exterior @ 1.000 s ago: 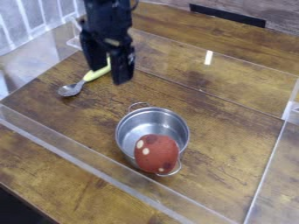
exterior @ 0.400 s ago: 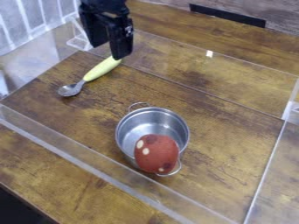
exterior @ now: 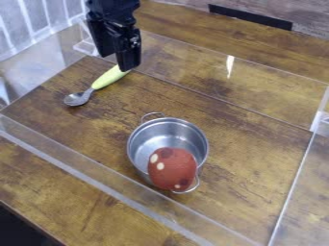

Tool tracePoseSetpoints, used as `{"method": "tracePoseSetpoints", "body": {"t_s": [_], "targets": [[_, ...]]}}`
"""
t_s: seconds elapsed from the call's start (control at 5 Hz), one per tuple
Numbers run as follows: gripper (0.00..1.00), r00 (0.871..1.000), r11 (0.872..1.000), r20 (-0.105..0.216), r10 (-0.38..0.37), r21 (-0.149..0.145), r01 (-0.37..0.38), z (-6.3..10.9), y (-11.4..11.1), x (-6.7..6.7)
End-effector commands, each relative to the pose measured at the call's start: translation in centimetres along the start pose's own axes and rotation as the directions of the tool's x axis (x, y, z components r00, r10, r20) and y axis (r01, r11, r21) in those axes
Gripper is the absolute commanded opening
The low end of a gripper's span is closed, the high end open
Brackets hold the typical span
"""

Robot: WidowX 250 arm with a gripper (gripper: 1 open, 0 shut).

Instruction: Put the mushroom in the silver pot

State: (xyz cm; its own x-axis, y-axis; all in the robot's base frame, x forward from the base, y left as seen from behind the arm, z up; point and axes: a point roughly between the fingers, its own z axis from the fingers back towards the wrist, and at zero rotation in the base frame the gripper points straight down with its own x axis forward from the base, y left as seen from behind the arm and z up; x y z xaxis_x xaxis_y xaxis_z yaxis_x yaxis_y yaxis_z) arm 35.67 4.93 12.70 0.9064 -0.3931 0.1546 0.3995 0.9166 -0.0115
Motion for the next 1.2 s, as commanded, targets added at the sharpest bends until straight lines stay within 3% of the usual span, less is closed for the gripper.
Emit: {"method": "tracePoseSetpoints", "body": {"t_s": [0.0, 0.2, 0.4, 0.8, 1.0], "targets": [[1.0, 0.998, 0.999, 0.05, 0.028, 0.035, -0.03, 2.4, -0.7, -0.2], [1.0, 0.995, 0.996, 0.07, 0.069, 0.053, -0.073, 3.8, -2.3, -0.7], [1.0, 0.992, 0.994, 0.098, 0.084, 0.063, -0.091, 2.9, -2.5, -0.9], [1.0, 0.988, 0.99, 0.12, 0.1, 0.091, -0.112, 2.6, 0.1, -0.8], [1.0, 0.983, 0.987, 0.141, 0.114, 0.098, -0.128, 2.6, -0.7, -0.1]]}}
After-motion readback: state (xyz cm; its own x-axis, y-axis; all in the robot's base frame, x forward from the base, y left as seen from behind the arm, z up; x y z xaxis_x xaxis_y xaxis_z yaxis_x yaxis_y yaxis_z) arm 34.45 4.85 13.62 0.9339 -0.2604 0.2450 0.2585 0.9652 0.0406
